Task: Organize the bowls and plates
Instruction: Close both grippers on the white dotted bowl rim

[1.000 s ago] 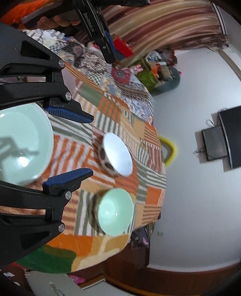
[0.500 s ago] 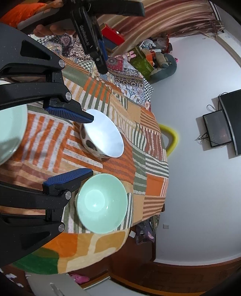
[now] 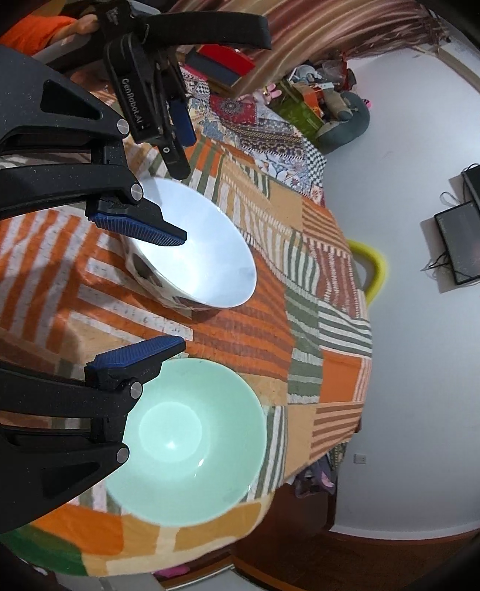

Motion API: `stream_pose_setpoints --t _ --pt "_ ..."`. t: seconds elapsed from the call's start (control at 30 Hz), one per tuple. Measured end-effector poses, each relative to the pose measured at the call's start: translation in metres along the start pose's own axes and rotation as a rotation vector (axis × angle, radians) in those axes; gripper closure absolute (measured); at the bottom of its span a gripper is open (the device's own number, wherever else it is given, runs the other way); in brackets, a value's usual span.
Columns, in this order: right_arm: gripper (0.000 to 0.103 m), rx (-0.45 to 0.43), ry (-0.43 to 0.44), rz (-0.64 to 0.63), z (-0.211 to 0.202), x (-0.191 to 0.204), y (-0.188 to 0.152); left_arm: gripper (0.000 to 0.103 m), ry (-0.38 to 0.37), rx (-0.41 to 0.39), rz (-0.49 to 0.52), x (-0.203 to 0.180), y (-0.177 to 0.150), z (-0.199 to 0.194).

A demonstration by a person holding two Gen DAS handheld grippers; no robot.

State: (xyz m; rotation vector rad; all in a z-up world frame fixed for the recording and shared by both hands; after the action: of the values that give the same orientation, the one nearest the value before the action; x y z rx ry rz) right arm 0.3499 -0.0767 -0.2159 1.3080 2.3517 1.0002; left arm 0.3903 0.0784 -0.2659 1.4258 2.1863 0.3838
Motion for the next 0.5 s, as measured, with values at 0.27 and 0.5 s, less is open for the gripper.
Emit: stream_pose_setpoints --t 0.27,0.5 --pt "0.063 0.047 -0.002 -0.009 0.024 0.000 0.002 0.076 -0.006 0.034 -0.002 -0.002 0.006 0.028" --pt "0.079 0.082 0.042 0.038 0.040 -0.003 0.004 0.092 -0.033 0.056 0.003 -0.009 0.007 0.040"
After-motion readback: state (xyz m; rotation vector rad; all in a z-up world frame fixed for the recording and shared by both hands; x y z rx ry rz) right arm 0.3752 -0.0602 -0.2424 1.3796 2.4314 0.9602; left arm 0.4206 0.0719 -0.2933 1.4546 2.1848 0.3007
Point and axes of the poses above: each gripper's, at about its wrist camera, not at the fingertips, and z roughly the way its jaws point, x to its left, y to its top, the point moved 6 cm from there along z, roughly the way its jaws point, and after that the axes turned 15 degrees about -z, right-handed, at the moved point
